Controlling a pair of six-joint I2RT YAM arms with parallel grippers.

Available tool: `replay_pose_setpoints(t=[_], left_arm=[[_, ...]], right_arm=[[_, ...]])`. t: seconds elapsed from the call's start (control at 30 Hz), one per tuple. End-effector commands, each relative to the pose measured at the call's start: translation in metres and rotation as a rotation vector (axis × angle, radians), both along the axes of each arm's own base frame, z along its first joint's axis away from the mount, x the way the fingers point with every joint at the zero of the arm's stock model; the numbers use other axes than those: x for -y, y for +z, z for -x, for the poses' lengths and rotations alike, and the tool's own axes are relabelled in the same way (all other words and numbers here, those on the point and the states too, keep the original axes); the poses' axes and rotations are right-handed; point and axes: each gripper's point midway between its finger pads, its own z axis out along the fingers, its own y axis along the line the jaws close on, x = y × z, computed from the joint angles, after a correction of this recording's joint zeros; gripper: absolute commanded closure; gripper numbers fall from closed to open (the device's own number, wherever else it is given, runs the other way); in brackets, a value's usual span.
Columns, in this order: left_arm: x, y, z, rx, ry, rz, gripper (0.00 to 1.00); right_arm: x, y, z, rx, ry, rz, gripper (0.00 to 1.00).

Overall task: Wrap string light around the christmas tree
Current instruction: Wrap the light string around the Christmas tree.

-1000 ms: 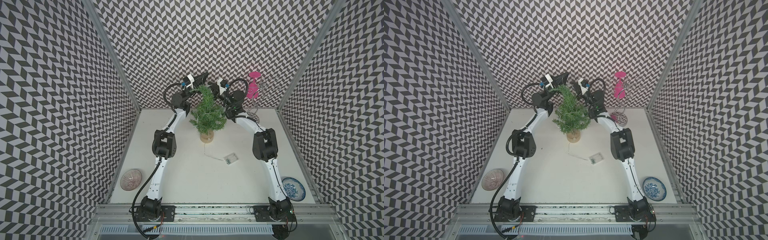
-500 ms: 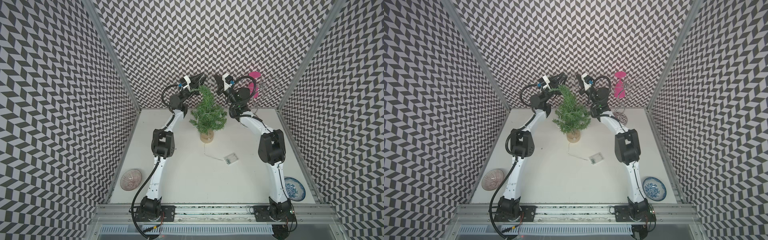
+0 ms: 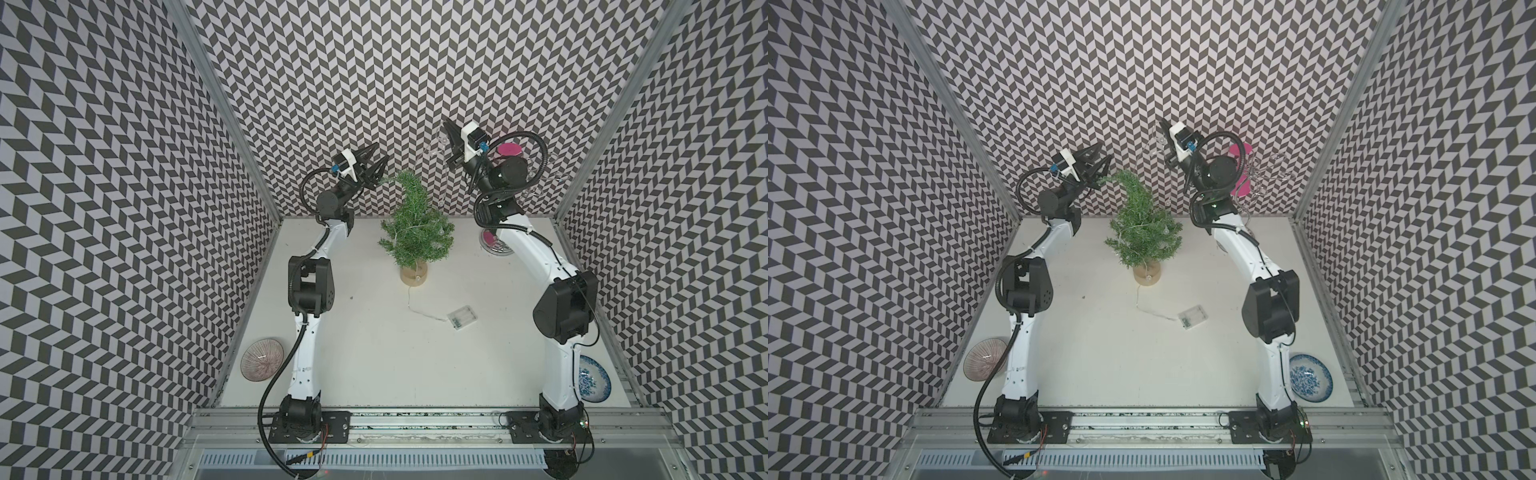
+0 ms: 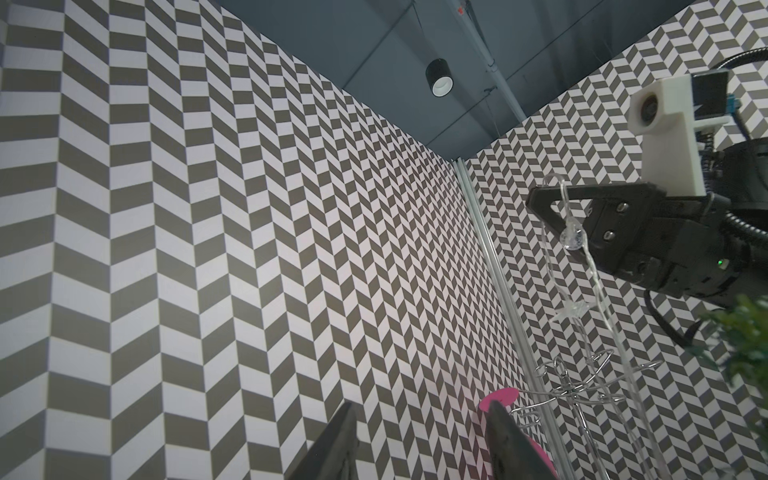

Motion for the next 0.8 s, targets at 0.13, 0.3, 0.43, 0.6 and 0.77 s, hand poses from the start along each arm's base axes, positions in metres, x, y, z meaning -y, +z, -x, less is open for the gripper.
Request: replay_pose_setpoints(t=[0.13, 0.3, 0.43, 0.6, 0.77], left_arm=[[-0.04, 0.029, 0.024, 0.013, 0.026, 0.054, 0.51], [-0.052, 0.036, 0.026, -0.057, 0.089, 0.021, 0.5], [-0.05, 0.038, 0.034, -0.094, 0.087, -0.008, 0.48], [-0.046, 0.043, 0.042, -0.172, 0.049, -0.021, 0.47], [-0.036, 0.045, 0.06, -0.252, 0.01, -0.09, 0.47]], right_arm=[[0.016, 0.016, 0.008, -0.016, -0.113, 0.042, 1.0], [0.028, 0.019, 0.006, -0.044, -0.176, 0.048, 1.0], [0.033, 0.023, 0.012, -0.052, -0.204, 0.064, 1.0], [0.036, 0.027, 0.019, -0.069, -0.226, 0.107, 1.0], [0.036, 0.022, 0.025, -0.133, -0.217, 0.164, 1.0]])
